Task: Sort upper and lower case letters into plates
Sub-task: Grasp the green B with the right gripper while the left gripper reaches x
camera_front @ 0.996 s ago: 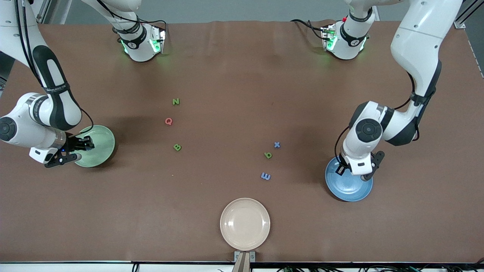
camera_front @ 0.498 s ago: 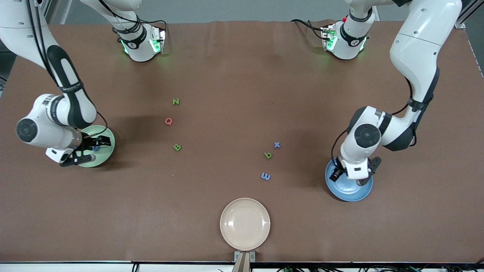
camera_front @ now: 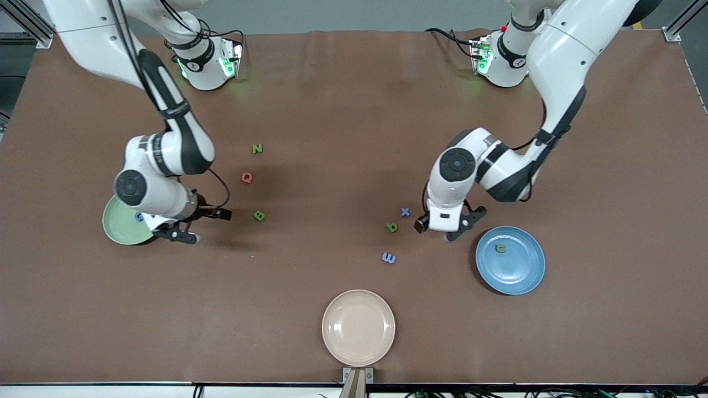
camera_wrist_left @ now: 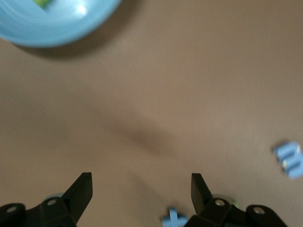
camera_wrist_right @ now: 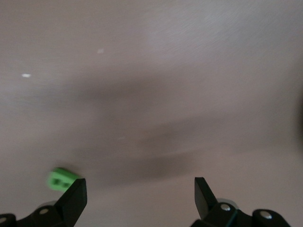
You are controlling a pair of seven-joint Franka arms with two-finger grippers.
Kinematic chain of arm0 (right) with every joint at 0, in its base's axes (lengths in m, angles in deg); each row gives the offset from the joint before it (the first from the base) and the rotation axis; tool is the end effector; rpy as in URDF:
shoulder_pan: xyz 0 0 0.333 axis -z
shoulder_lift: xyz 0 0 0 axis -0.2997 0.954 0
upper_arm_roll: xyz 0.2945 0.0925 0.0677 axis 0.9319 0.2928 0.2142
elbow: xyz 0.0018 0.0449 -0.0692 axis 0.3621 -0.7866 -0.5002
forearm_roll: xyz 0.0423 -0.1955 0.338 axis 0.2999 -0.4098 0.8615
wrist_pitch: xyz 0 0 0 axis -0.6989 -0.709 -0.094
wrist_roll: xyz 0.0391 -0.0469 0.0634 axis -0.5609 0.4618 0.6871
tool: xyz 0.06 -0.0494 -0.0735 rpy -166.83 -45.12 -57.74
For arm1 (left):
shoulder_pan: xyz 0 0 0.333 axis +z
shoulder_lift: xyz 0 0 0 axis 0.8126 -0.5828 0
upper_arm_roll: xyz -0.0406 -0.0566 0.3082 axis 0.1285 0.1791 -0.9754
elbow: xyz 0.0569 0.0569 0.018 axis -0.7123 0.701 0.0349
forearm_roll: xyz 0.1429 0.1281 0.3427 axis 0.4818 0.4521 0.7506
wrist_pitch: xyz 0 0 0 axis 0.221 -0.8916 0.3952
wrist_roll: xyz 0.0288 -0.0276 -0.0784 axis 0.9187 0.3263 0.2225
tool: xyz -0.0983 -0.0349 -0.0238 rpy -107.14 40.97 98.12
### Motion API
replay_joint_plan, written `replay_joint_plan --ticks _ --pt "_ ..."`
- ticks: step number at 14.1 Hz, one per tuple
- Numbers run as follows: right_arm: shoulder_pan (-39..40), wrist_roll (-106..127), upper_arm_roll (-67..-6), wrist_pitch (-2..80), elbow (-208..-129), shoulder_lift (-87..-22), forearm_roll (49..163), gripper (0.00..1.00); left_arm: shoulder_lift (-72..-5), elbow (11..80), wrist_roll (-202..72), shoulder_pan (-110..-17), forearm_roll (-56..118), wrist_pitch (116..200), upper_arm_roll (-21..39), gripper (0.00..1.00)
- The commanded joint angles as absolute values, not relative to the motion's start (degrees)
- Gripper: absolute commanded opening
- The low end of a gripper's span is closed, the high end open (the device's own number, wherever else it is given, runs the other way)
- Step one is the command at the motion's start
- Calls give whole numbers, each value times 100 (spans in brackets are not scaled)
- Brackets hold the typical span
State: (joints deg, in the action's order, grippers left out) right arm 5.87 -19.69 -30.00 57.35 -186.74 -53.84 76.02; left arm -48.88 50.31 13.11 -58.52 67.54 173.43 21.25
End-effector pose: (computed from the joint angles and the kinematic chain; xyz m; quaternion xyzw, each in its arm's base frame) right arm 0.5710 0.1271 0.2276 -0.9856 0.1524 0.0701 0.0206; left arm 0.5497 -0.3384 0.2264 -0.9520 -0.3052 -0.0158 0.0176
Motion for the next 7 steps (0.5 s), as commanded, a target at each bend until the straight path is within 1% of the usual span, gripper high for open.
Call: replay_joint_plan --ticks 1,2,4,5,7 --pt "172 -3117 -3063 5996 -18783 -5399 7750 100 -5210 4982 1107 -6111 6859 17682 2129 84" --pt "32 -3539 -3063 6214 -18809 -5320 7750 100 -5289 4964 1045 -6164 6868 17875 2129 83" --pt "-153 -4313 -3063 6654 -18818 -5101 7750 100 -5307 4999 1018 -6331 6868 17895 2112 77" --pt "-198 -4612 -3063 6769 -18818 -5013 7750 100 -5308 5034 974 -6340 6877 17895 2112 76" --pt "-382 -4817 -3063 6849 -18809 -4890 7750 100 -5308 5148 895 -6332 7034 17895 2112 70"
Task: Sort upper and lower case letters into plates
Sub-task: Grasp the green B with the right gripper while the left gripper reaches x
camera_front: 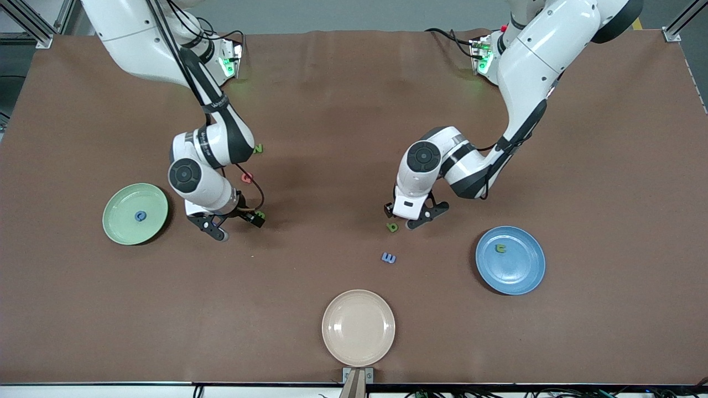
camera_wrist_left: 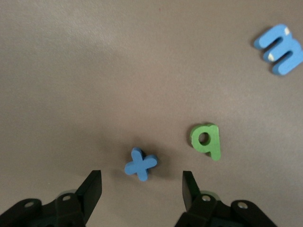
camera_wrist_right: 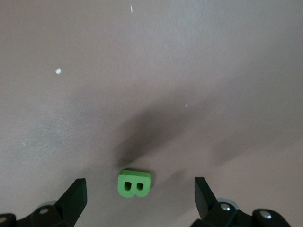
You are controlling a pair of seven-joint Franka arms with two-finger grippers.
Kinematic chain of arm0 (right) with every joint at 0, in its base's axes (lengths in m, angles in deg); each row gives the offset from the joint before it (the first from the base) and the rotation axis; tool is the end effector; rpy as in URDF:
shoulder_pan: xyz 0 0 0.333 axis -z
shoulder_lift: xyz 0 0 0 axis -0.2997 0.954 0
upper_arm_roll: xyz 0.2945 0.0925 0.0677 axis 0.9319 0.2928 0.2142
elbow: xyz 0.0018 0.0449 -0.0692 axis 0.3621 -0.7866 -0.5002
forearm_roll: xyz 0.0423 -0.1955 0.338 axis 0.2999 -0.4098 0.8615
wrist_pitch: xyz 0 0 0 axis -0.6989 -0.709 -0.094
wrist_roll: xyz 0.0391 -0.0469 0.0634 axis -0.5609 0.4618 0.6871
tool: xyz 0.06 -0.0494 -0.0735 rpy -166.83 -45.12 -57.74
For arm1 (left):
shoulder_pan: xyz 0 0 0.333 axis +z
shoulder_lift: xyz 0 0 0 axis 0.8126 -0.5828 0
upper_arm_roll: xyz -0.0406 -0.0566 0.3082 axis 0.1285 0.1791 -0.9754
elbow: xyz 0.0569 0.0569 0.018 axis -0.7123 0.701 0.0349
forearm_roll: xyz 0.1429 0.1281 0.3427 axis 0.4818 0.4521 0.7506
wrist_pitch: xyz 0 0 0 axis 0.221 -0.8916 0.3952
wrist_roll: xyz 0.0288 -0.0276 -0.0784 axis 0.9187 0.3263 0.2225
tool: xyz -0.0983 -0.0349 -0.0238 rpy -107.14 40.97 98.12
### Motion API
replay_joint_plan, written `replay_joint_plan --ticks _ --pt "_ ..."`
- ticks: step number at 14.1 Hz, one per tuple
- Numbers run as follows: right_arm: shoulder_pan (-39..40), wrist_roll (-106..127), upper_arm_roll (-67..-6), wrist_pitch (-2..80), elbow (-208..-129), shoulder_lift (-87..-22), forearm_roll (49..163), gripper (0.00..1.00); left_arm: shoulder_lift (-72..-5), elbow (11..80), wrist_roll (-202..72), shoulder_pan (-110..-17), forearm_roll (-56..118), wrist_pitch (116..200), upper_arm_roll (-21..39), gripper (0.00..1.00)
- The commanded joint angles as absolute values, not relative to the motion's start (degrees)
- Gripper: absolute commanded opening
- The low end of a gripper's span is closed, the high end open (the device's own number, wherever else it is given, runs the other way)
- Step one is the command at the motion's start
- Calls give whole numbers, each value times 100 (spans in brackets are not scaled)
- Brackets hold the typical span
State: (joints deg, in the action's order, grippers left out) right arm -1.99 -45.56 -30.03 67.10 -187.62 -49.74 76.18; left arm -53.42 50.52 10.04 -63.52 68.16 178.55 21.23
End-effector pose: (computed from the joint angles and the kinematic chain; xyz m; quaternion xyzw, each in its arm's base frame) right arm 0.5537 0.2028 0.1932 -0.9494 0.3113 0.0366 0.0197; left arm 0.5126 -0.3908 0.1875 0.9725 0.2326 -0.0014 0.0060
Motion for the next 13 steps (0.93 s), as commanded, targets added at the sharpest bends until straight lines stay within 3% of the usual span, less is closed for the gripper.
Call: replay_joint_plan --ticks 1,3,6,9,12,13 --pt "-444 -4835 -3071 6910 -18809 -4846 7750 99 -5316 5149 886 -6332 7114 17895 2112 66" --pt "-523 -4844 -3071 6963 -18809 -4775 7750 89 -5395 5105 886 -6332 7149 17895 2103 62" --pt "-567 -4835 -3080 6963 -18809 -4731 7741 59 -5466 5070 895 -6332 7158 17904 2085 52" --pt "-567 -4827 -3098 6989 -18809 -4696 7715 41 -5492 5061 886 -6332 7158 17904 2085 39" --pt "-532 -4818 -3115 6990 -18783 -4687 7653 25 -5431 5008 886 -6297 7150 17895 2085 1" --pt "-523 -4792 -3115 6981 -18774 -4696 7653 20 -5370 5008 886 -6218 7158 17877 2085 0"
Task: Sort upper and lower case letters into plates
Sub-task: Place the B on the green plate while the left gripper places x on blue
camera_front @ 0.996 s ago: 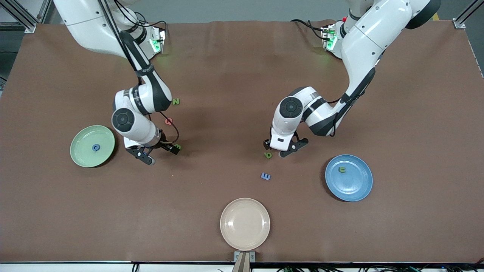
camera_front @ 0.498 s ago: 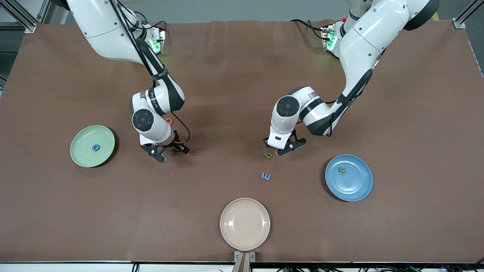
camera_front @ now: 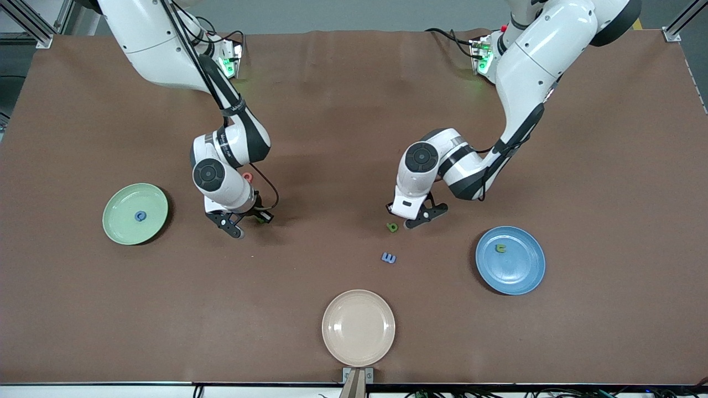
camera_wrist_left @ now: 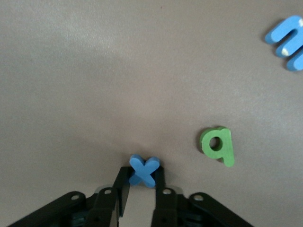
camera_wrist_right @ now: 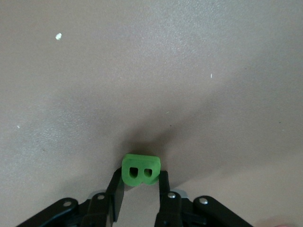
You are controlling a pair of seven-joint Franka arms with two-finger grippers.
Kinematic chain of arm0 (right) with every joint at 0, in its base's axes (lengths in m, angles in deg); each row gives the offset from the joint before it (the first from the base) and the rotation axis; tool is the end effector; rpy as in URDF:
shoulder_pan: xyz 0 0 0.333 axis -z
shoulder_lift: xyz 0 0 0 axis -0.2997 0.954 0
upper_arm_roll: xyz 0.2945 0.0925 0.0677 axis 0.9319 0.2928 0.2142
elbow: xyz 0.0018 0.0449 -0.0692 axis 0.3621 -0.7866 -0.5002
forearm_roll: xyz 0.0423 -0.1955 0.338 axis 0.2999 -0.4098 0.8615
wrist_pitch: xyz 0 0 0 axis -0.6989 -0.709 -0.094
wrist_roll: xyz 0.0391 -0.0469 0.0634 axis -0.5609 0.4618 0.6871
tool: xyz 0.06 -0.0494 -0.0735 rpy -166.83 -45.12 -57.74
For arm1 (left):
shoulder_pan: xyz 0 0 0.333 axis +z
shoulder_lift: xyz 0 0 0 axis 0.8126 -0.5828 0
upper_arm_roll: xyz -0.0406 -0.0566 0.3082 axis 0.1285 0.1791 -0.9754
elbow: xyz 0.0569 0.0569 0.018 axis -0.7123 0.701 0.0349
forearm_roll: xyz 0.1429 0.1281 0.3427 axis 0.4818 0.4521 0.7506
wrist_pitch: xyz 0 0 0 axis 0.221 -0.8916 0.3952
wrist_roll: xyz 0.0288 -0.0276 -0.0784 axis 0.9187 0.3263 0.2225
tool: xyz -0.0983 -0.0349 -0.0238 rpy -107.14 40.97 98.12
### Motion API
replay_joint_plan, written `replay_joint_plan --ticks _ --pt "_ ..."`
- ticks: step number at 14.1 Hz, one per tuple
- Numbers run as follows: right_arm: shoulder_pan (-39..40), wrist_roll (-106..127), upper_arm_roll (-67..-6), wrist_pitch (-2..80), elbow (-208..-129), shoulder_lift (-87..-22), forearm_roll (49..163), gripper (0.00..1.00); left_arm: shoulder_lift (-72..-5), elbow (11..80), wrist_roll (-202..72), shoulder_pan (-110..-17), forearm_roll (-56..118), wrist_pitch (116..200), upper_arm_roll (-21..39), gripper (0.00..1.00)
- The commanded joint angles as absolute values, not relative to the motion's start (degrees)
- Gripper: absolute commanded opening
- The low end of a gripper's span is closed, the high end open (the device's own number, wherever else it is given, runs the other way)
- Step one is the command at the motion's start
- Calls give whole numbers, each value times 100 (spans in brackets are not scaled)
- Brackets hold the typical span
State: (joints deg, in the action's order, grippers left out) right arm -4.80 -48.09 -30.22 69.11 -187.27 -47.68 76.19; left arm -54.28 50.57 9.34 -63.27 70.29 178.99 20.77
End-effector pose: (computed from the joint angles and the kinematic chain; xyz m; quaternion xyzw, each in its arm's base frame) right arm 0.5448 0.2278 0.1772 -0.9494 0.3116 0.0341 0.0180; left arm 0.5149 -0.3847 0.1777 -0.9759 -0.2182 -0.0054 0.0007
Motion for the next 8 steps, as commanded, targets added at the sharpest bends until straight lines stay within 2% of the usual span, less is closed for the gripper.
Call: replay_joint_plan --ticks 1,4,8 --pt "-497 -4765 -3124 6955 -18765 -4704 7653 17 -5195 4982 842 -6183 7150 17842 2085 0" --pt "-287 -4275 -3194 6614 -18712 -4958 7627 16 -4659 4982 -112 -5569 7150 17439 2112 0" --pt "-251 -2581 -4045 5559 -18852 -5661 7574 16 -4552 5026 -1686 -4620 7158 17324 2094 0"
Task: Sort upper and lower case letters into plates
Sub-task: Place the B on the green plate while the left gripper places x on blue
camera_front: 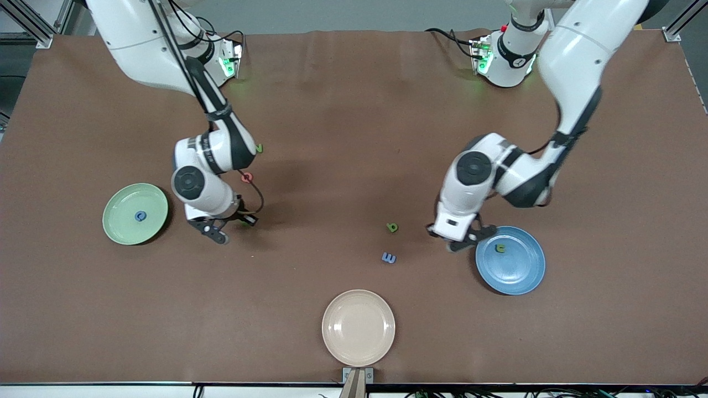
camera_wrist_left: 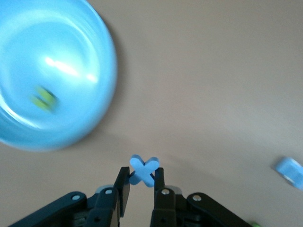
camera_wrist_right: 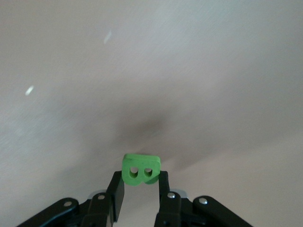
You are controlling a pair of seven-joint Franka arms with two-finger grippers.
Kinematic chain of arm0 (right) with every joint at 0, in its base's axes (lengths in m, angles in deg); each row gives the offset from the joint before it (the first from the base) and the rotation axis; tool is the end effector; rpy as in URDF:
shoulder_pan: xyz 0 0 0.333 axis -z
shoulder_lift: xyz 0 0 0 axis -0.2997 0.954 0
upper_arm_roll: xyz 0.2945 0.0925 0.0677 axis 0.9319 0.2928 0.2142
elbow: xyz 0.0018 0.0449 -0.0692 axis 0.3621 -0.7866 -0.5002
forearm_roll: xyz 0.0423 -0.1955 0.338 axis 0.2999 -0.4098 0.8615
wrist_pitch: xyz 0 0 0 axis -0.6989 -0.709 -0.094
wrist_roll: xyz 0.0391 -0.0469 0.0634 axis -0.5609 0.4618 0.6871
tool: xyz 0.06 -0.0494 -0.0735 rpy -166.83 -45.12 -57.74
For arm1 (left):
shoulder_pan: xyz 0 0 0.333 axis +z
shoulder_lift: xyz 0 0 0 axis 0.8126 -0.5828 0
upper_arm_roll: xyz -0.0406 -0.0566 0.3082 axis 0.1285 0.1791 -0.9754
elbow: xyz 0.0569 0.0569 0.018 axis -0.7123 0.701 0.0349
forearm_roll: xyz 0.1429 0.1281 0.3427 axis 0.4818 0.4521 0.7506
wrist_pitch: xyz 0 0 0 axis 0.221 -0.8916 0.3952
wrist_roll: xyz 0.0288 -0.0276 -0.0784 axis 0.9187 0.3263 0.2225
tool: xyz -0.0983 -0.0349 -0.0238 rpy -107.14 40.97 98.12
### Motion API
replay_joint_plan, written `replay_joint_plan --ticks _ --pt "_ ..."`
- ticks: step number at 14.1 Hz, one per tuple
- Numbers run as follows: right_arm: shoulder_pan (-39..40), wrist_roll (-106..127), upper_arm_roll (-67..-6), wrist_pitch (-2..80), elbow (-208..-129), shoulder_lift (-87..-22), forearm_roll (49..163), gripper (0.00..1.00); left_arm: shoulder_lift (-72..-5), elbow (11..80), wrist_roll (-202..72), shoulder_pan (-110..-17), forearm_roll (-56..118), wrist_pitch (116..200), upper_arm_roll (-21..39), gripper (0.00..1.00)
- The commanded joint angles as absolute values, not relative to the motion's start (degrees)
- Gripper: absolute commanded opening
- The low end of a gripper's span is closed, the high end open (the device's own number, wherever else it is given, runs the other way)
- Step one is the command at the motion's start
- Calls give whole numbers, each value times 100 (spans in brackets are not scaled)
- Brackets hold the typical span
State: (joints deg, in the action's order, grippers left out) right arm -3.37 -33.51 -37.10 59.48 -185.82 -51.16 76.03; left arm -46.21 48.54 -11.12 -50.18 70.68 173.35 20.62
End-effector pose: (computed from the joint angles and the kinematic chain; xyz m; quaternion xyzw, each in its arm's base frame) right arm 0.5707 0.1499 0.2105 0.9670 -0.2488 -0.0544 0.0127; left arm 0.6104 -0.2480 0.2640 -0.9845 -0.1621 -0.0609 0.0289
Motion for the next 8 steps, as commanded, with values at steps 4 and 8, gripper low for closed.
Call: replay_joint_plan --ticks 4,8 --pt "196 -349 -4784 5592 -19362 -6031 7583 16 -4797 5017 -2348 -3846 7298 17323 2076 25" --pt "1057 1156 -4785 6355 -19854 -5970 7583 16 -4868 5008 -2314 -3581 7484 17332 2085 100"
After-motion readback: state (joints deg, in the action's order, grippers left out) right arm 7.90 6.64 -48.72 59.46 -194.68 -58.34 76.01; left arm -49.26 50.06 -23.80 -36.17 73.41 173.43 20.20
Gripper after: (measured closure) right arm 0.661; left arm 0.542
